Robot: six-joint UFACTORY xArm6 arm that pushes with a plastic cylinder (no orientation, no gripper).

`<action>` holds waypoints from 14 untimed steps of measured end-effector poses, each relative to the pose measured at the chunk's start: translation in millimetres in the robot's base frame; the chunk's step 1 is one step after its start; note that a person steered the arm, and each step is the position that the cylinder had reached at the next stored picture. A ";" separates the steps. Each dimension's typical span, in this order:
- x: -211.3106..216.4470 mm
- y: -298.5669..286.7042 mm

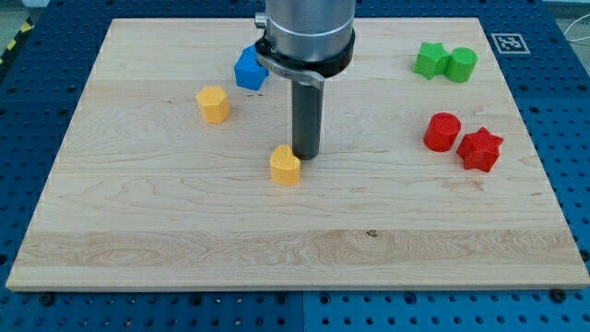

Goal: Move the yellow hexagon to the yellow heart

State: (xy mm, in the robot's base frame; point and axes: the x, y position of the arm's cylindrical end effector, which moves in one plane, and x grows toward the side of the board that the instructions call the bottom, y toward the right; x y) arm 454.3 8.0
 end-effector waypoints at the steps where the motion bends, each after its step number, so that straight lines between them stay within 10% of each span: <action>1: -28.6 -6.3; 6: -100.2 -124.2; 9: -10.2 -132.4; 14: 23.0 -105.6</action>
State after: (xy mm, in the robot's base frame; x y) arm 477.3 -97.6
